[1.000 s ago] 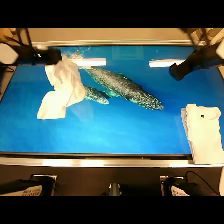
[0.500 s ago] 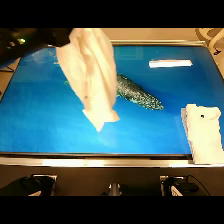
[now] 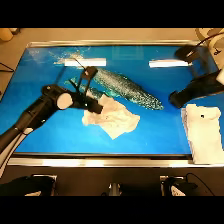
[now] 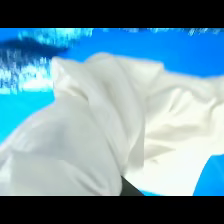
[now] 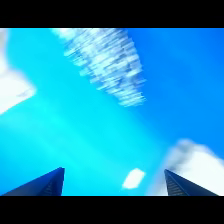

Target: Fold the shirts.

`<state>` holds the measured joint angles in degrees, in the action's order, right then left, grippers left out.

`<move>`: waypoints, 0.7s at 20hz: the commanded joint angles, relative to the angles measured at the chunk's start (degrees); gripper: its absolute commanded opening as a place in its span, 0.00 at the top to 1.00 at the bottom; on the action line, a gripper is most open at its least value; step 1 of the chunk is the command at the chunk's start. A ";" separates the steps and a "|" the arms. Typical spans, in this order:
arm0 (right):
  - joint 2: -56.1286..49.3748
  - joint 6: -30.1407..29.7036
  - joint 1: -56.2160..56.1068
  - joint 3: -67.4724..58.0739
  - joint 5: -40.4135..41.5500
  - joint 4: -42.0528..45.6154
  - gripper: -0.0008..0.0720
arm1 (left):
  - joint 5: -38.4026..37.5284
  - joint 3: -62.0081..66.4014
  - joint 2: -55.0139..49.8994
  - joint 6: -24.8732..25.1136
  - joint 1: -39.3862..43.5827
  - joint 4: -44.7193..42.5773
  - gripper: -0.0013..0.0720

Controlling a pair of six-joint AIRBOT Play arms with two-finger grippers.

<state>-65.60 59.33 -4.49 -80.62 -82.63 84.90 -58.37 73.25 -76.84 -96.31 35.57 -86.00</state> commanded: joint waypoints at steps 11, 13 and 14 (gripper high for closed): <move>-25.40 -0.42 -0.02 19.43 23.39 -38.51 0.06 | -3.56 -13.66 -0.81 -0.35 -0.22 -0.15 0.95; -27.21 -0.46 -0.09 19.43 25.42 -43.19 0.07 | -3.56 -13.66 -0.81 -0.35 -0.20 -0.15 0.95; -27.76 -0.46 -0.09 19.43 25.88 -44.65 0.08 | -3.56 -13.64 -0.81 -0.35 -0.20 -0.15 0.95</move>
<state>-90.54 58.67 -4.51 -61.45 -60.66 47.77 -61.80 59.77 -77.60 -96.66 35.38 -86.15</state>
